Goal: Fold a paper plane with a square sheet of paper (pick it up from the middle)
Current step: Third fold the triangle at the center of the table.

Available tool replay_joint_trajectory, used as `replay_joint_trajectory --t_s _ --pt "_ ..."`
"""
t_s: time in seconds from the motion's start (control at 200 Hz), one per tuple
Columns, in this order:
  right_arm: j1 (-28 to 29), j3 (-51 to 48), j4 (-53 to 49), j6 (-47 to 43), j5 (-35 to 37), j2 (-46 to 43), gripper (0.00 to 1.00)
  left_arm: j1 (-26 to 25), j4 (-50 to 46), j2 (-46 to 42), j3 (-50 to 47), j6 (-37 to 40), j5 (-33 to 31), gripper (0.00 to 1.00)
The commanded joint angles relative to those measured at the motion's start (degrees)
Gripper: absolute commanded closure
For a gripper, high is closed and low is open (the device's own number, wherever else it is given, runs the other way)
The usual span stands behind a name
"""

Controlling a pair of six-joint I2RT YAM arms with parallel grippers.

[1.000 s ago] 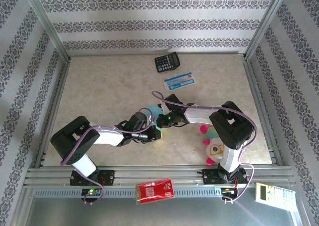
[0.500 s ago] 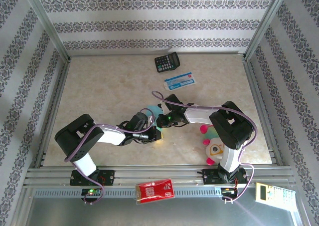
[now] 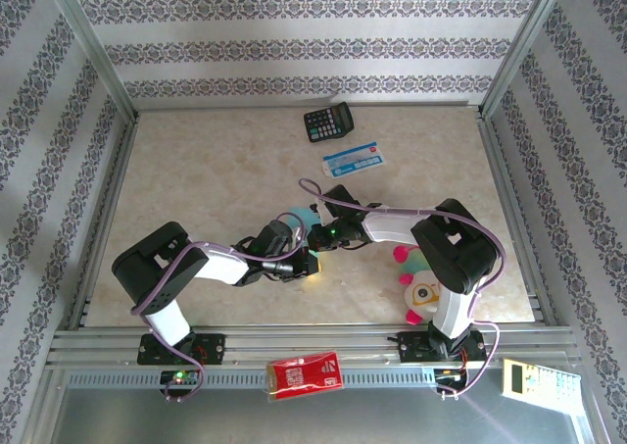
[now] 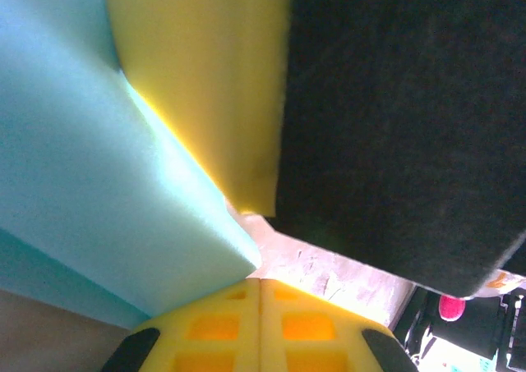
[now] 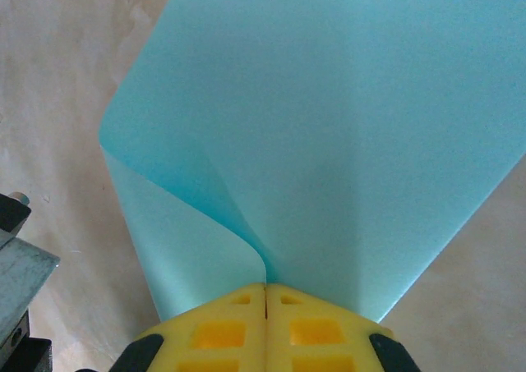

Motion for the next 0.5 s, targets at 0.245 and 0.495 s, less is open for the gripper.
replay_joint_trajectory --t_s 0.245,0.495 --pt "-0.53 -2.41 -3.88 -0.44 4.55 1.95 1.00 -0.57 -7.44 1.71 1.54 0.26 -0.89 0.92" --pt "-0.45 -1.83 -4.39 -0.80 3.78 1.83 1.00 -0.75 -14.59 2.52 3.77 1.79 -1.93 0.94"
